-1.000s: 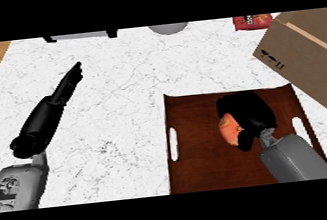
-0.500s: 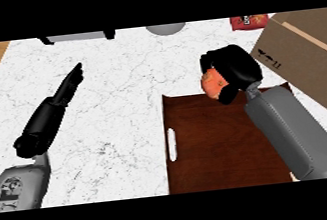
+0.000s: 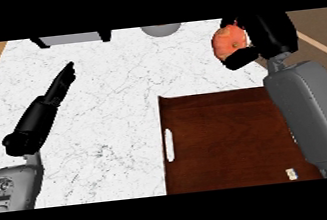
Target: Pick the squash from the tray and place it in the cardboard box
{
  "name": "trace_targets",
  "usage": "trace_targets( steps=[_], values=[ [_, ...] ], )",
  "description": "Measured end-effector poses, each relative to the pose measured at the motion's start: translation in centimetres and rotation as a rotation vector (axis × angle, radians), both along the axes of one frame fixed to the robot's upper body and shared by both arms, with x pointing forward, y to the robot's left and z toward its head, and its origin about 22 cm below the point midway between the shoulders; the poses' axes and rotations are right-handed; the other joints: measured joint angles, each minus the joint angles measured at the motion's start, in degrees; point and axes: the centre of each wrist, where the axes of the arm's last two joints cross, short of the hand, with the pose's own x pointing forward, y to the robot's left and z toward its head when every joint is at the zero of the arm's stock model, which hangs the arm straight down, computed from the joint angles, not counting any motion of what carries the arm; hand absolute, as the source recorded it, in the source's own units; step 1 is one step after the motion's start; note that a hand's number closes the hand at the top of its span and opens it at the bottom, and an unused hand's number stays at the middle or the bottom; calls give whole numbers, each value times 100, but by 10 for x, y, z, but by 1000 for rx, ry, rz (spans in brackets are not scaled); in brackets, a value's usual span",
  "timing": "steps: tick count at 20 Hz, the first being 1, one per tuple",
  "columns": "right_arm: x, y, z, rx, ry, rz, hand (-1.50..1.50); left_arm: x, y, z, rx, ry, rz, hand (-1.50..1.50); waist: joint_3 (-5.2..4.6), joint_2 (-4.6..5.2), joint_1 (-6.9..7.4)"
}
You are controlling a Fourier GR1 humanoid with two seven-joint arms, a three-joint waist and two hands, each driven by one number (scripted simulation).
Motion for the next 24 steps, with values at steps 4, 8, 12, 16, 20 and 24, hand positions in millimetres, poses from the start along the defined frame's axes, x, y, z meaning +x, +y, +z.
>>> trace_targets(
  steps=[4, 8, 12, 16, 20, 24],
  values=[
    [8, -28, 20, 103, -44, -157, 150, 0, 0, -3, 1, -4, -13, 0, 0, 15, 18],
    [14, -67, 38, 166, -71, -277, 150, -2, 2, -1, -1, -10, -16, 0, 0, 20, 40],
    [28, -112, 46, 187, -77, -365, 150, -8, -1, -3, -3, -7, -31, 0, 2, 43, 104],
    [33, -153, 41, 107, -24, -417, 150, -3, -4, -3, 1, -8, -29, 0, 2, 67, 128],
    [33, -187, 35, 56, 144, -454, 150, -2, -8, -3, 6, -11, -38, 0, 3, 83, 159],
    [29, -219, 32, 42, 296, -456, 150, 0, -9, 0, 1, -15, -44, 0, 7, 96, 199]
  ],
)
